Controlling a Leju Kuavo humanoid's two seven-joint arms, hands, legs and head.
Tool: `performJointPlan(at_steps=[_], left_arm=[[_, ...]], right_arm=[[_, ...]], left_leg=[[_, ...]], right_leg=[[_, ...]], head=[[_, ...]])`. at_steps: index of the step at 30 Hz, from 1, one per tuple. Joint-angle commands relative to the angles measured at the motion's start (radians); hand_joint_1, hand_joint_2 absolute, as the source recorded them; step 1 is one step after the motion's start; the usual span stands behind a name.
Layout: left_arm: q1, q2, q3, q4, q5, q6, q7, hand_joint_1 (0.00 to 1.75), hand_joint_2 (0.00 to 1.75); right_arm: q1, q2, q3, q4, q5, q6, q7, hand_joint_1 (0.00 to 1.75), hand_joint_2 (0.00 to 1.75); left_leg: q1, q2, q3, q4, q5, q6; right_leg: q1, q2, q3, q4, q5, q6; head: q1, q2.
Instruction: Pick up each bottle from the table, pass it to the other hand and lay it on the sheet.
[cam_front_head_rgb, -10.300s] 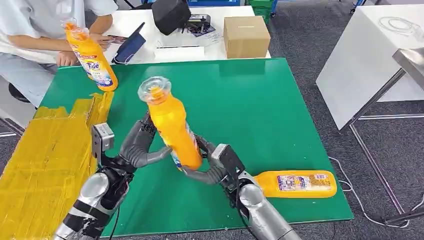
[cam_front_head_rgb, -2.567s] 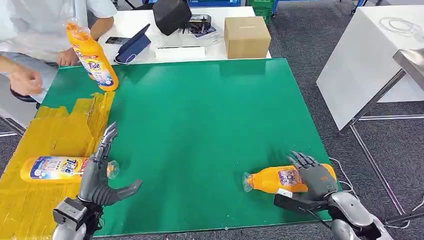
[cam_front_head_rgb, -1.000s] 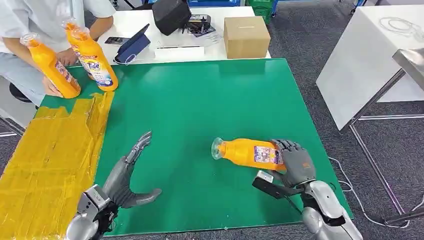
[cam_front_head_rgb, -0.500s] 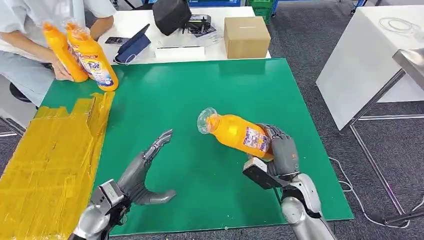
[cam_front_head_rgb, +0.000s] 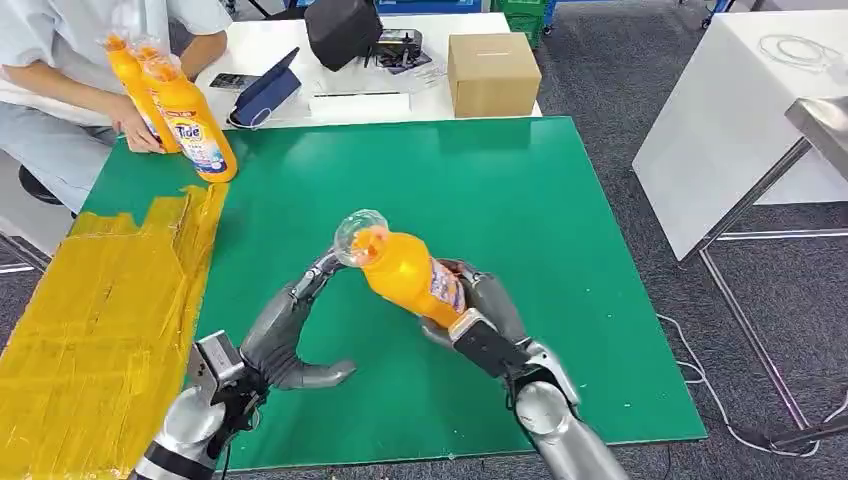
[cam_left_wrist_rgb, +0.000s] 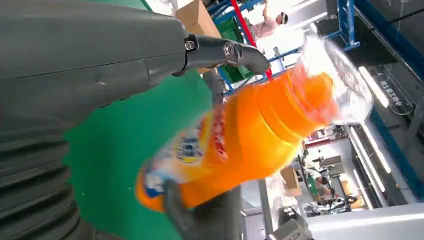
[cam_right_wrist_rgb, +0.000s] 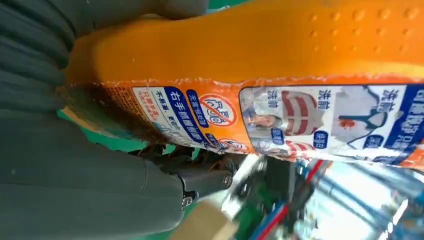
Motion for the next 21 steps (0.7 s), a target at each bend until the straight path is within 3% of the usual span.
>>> performJointPlan(at_steps=[1, 21], left_arm=[[-0.07, -0.013, -0.007, 0.109, 0.028, 0.014, 0.023, 0.0, 1.75], [-0.101, -0.03, -0.019, 0.157, 0.121, 0.02, 0.089, 0.0, 1.75]], right_arm=[[-0.11, 0.07, 0.143, 0.177, -0.047, 0.047, -0.011, 1.75, 1.75], [-0.146, 0.084, 0.252, 0.239, -0.072, 0.039, -0.006, 1.73, 1.75]], left_leg=[[0.001, 0.004, 0.003, 0.0, -0.002, 0.0], [0.001, 0.001, 0.003, 0.0, -0.001, 0.0]], right_leg=[[0.001, 0.002, 0.003, -0.001, 0.0, -0.001], [0.001, 0.0, 0.003, -0.001, -0.001, -0.001]], head=[[0.0, 0.0], [0.0, 0.0]])
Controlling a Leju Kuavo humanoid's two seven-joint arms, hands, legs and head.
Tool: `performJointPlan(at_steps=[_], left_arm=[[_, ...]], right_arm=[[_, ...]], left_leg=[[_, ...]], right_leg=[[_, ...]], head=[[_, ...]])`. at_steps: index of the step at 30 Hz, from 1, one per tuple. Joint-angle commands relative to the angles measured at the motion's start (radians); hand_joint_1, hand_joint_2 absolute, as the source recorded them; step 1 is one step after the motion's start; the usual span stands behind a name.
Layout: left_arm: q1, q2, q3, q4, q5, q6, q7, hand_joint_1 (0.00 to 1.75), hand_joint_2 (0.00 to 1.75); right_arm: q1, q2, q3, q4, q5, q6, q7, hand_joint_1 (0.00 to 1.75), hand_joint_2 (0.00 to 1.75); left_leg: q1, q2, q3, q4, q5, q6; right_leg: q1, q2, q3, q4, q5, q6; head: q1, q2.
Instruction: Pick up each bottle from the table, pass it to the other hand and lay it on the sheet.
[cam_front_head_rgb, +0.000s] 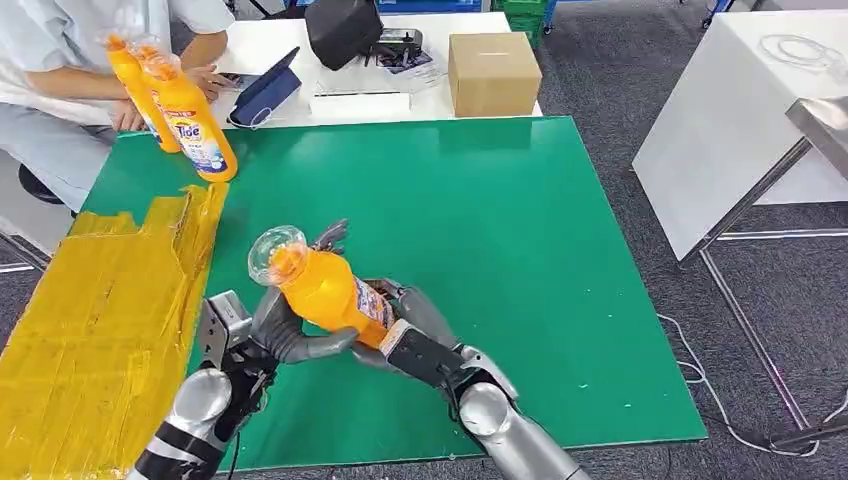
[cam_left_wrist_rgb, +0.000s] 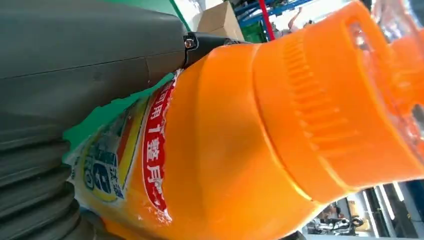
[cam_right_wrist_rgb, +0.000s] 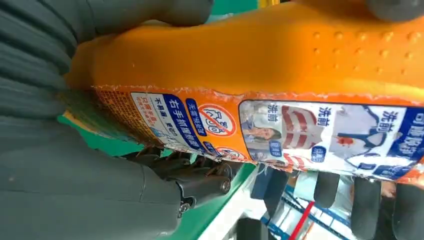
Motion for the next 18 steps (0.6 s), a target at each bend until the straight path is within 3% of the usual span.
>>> performJointPlan(at_steps=[1, 2, 3, 18], left_arm=[[-0.044, -0.007, -0.016, 0.065, 0.031, -0.001, 0.009, 0.0, 1.75], [-0.041, -0.014, -0.006, 0.061, 0.049, 0.005, 0.008, 0.12, 1.75], [-0.037, -0.02, 0.003, 0.053, 0.066, 0.009, 0.004, 1.75, 1.75], [-0.033, -0.017, 0.024, 0.017, 0.142, -0.002, 0.004, 1.75, 1.75]], right_arm=[[-0.064, 0.0, 0.063, 0.103, 0.003, -0.004, 0.003, 1.71, 1.75], [-0.066, 0.001, 0.067, 0.111, 0.003, -0.009, 0.004, 1.75, 1.75], [-0.068, 0.001, 0.07, 0.117, 0.002, -0.013, 0.004, 1.75, 1.75], [-0.08, -0.003, 0.067, 0.146, -0.007, -0.028, 0.009, 1.75, 1.75]], left_leg=[[0.001, 0.001, 0.002, 0.0, -0.001, 0.0], [0.0, 0.001, 0.002, 0.0, -0.001, 0.0], [0.001, 0.001, 0.002, 0.0, -0.001, 0.0], [0.002, 0.002, 0.004, 0.0, -0.002, 0.0]], right_leg=[[0.001, 0.0, 0.003, -0.001, 0.0, -0.001], [0.001, 0.0, 0.002, -0.001, 0.0, -0.001], [0.001, 0.0, 0.003, -0.001, 0.0, -0.001], [0.003, 0.0, 0.005, -0.002, -0.001, -0.002]], head=[[0.0, 0.0], [0.0, 0.0], [0.0, 0.0], [-0.001, 0.0]])
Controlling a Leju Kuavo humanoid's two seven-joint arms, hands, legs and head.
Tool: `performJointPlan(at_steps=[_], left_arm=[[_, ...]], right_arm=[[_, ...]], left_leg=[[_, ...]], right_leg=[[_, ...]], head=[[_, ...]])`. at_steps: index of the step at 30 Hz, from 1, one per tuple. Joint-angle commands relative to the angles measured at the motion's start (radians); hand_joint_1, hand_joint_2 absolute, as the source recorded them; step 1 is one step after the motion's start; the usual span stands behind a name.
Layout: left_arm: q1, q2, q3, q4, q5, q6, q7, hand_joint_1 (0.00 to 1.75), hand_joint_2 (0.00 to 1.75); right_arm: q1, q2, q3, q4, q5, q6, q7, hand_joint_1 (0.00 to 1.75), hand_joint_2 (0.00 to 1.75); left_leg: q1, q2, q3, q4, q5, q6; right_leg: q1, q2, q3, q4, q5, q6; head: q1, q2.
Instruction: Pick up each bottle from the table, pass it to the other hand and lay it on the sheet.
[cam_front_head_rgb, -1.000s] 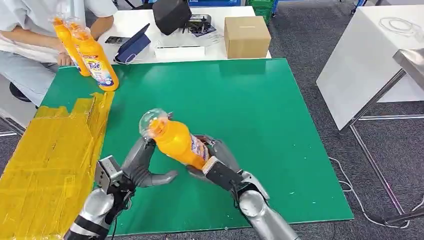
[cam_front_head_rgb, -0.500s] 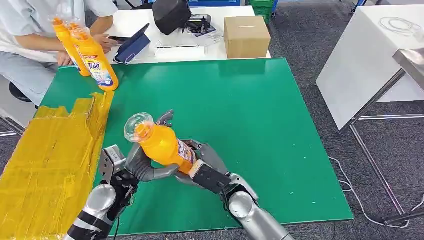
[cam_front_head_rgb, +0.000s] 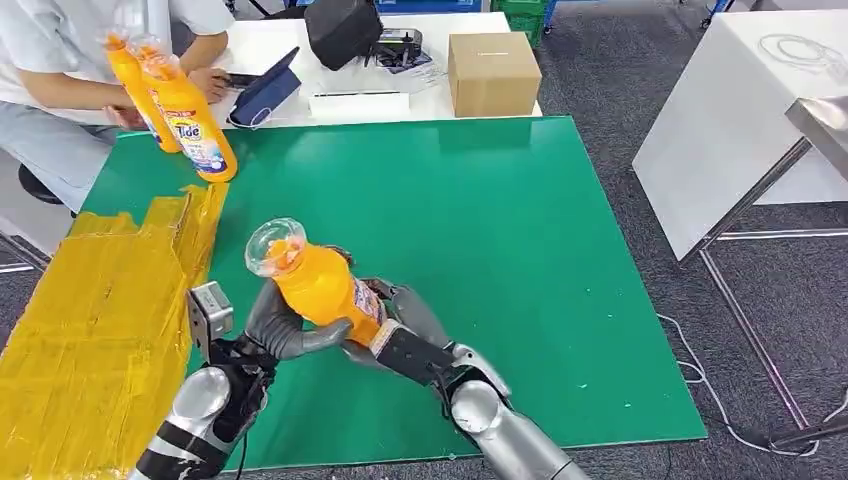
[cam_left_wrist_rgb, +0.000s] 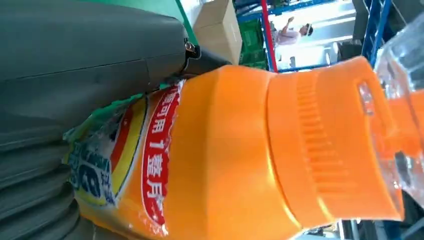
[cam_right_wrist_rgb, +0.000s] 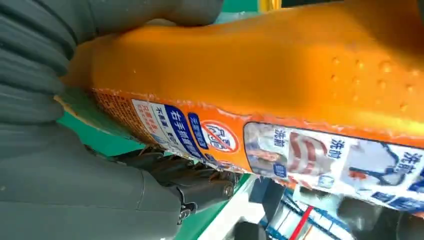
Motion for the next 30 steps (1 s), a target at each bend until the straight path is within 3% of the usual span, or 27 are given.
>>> performJointPlan(at_steps=[1, 4, 5, 11, 12, 19, 23, 30], left_arm=[[-0.035, -0.006, 0.018, 0.012, 0.012, -0.005, 0.004, 1.75, 1.75], [-0.038, -0.006, 0.017, 0.014, 0.013, -0.005, 0.004, 1.75, 1.75], [-0.038, -0.005, 0.017, 0.013, 0.013, -0.005, 0.004, 1.75, 1.75], [-0.038, -0.005, 0.017, 0.013, 0.013, -0.005, 0.004, 1.75, 1.75], [-0.035, -0.005, 0.019, 0.01, 0.013, -0.002, 0.002, 1.75, 1.75], [-0.011, 0.068, 0.076, -0.054, -0.203, 0.191, -0.045, 1.75, 1.75], [0.007, 0.113, 0.155, -0.088, -0.537, 0.481, -0.045, 1.75, 1.75], [0.062, 0.188, 0.273, -0.099, -0.846, 0.634, 0.023, 1.75, 1.75]], right_arm=[[-0.048, -0.014, 0.032, 0.093, -0.001, -0.006, 0.009, 1.75, 1.75], [-0.043, -0.012, 0.014, 0.084, -0.01, -0.027, 0.002, 1.75, 1.75], [-0.036, -0.008, 0.002, 0.078, -0.016, -0.042, -0.005, 1.52, 1.75], [-0.036, -0.008, 0.002, 0.078, -0.016, -0.042, -0.005, 1.52, 1.75], [-0.03, -0.006, -0.005, 0.066, -0.018, -0.054, -0.007, 0.05, 1.75], [0.047, -0.072, -0.103, -0.163, -0.036, -0.136, -0.047, 0.0, 1.75], [0.115, -0.101, -0.162, -0.321, -0.013, -0.168, -0.065, 0.0, 1.75], [0.215, -0.127, -0.246, -0.47, 0.01, -0.215, -0.078, 0.0, 1.75]], left_leg=[[0.001, 0.001, 0.002, 0.0, -0.001, 0.0], [0.001, 0.001, 0.002, 0.0, -0.001, 0.0], [0.001, 0.001, 0.001, 0.0, -0.001, 0.0], [0.0, 0.0, 0.001, 0.0, 0.0, 0.0], [0.001, 0.0, 0.002, 0.0, -0.001, 0.0], [0.001, 0.0, 0.001, 0.0, -0.001, 0.0], [0.0, 0.0, 0.001, 0.0, -0.001, 0.0], [0.001, 0.002, 0.003, 0.0, -0.002, 0.0]], right_leg=[[0.001, -0.001, 0.002, -0.001, 0.0, -0.001], [0.001, -0.001, 0.002, -0.001, 0.0, -0.001], [0.001, 0.0, 0.002, -0.001, 0.0, -0.001], [0.001, -0.001, 0.001, -0.001, 0.0, -0.001], [0.001, -0.001, 0.003, -0.001, -0.001, -0.001], [0.001, -0.001, 0.002, -0.001, -0.001, -0.001], [0.001, -0.001, 0.001, 0.0, -0.001, -0.001], [0.002, 0.0, 0.003, -0.001, -0.002, -0.001]], head=[[0.0, 0.0], [0.0, 0.0], [0.0, 0.0], [0.0, 0.0], [0.0, 0.0], [0.0, 0.0], [0.0, 0.0], [0.0, 0.0]])
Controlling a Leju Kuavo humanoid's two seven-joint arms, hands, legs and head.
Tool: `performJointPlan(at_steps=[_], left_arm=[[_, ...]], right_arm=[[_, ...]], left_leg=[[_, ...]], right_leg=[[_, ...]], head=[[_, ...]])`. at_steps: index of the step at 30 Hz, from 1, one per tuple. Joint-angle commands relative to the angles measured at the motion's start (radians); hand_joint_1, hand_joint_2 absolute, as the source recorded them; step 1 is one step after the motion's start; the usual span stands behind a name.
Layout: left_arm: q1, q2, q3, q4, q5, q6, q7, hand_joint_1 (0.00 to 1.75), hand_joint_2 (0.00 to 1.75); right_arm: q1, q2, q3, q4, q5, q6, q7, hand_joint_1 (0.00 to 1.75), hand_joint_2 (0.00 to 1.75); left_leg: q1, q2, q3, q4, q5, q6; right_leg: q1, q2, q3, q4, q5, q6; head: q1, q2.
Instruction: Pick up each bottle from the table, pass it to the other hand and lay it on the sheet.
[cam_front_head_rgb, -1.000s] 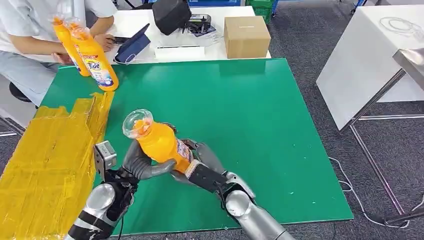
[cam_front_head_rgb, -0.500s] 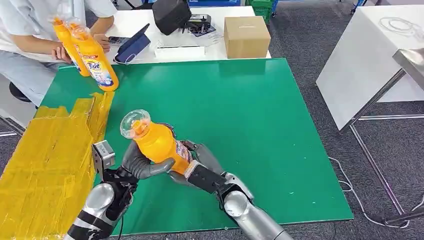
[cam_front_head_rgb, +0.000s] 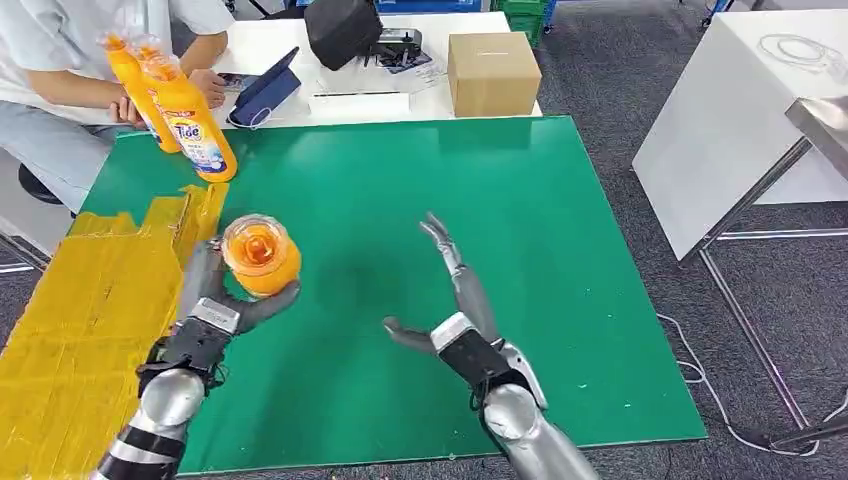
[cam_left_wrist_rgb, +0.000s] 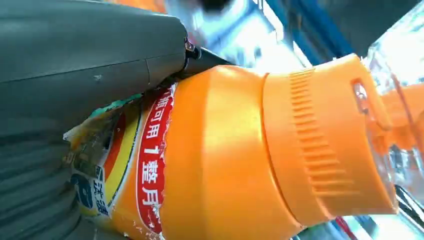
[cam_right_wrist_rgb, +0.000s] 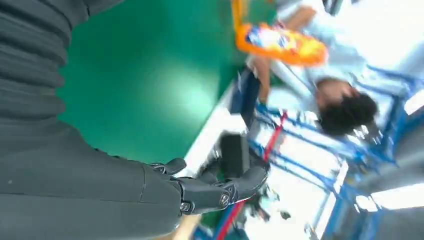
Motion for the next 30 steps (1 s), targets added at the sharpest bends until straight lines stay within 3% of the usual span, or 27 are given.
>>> performJointPlan(at_steps=[1, 3, 6, 7, 13, 18, 21, 25, 30], left_arm=[[0.034, 0.114, 0.131, 0.012, -0.356, 0.135, 0.098, 1.75, 1.75], [0.039, 0.178, 0.114, 0.064, -0.549, 0.132, 0.171, 1.75, 1.75], [0.019, 0.212, 0.087, 0.143, -0.645, 0.117, 0.205, 1.75, 1.75], [0.0, 0.245, 0.052, 0.196, -0.791, 0.105, 0.273, 1.75, 1.75], [-0.016, 0.28, 0.002, 0.272, -0.883, 0.093, 0.321, 1.75, 1.75], [0.009, 0.387, -0.059, 0.337, -0.911, 0.08, 0.288, 1.75, 1.75], [0.013, 0.391, -0.057, 0.34, -0.906, 0.086, 0.284, 1.75, 1.75], [0.004, 0.464, -0.115, 0.392, -0.89, 0.049, 0.238, 1.75, 1.75], [-0.006, 0.459, -0.119, 0.438, -0.864, 0.059, 0.216, 1.75, 1.75]], right_arm=[[0.104, -0.067, -0.121, -0.212, 0.012, -0.042, -0.018, 0.0, 1.75], [0.135, -0.08, -0.143, -0.268, 0.012, -0.055, -0.034, 0.0, 1.75], [0.152, -0.085, -0.16, -0.313, 0.01, -0.056, -0.046, 0.0, 1.75], [0.155, -0.081, -0.17, -0.323, 0.004, -0.057, -0.047, 0.0, 1.75], [0.164, -0.081, -0.192, -0.326, -0.027, -0.04, -0.045, 0.0, 1.75], [0.152, -0.087, -0.203, -0.292, -0.058, -0.008, -0.046, 0.0, 1.75], [0.151, -0.086, -0.203, -0.289, -0.058, -0.009, -0.046, 0.0, 1.75], [0.12, -0.092, -0.175, -0.253, -0.07, 0.018, -0.048, 0.0, 1.75], [0.107, -0.091, -0.166, -0.236, -0.072, 0.023, -0.047, 0.0, 1.75]], left_leg=[[0.0, 0.001, 0.002, 0.0, -0.001, 0.0], [0.0, 0.0, 0.003, -0.001, -0.001, 0.0], [0.0, 0.0, 0.003, -0.001, -0.001, 0.0], [0.0, 0.0, 0.002, -0.001, 0.0, 0.0], [0.001, 0.0, 0.002, -0.001, 0.0, 0.0], [0.001, 0.003, 0.004, -0.002, -0.001, 0.0], [0.001, 0.005, 0.004, -0.001, -0.002, 0.0], [0.002, 0.005, 0.005, -0.001, -0.002, 0.0], [0.002, 0.006, 0.006, -0.002, -0.002, 0.0]], right_leg=[[0.001, 0.0, 0.003, -0.001, -0.001, -0.001], [0.001, -0.001, 0.004, -0.001, -0.001, -0.001], [0.001, -0.001, 0.004, -0.001, -0.001, -0.002], [0.0, -0.001, 0.002, -0.001, -0.001, -0.001], [0.001, -0.002, 0.002, -0.001, -0.001, -0.001], [0.001, 0.0, 0.004, -0.002, -0.001, -0.002], [0.002, 0.001, 0.004, -0.002, -0.001, -0.002], [0.002, 0.001, 0.004, -0.002, -0.001, -0.002], [0.003, 0.002, 0.005, -0.003, -0.001, -0.002]], head=[[0.0, 0.0], [0.0, 0.0], [0.001, 0.0], [0.0, 0.0], [0.0, 0.0], [0.0, 0.0], [0.0, 0.0], [0.001, 0.0], [0.0, 0.0]])
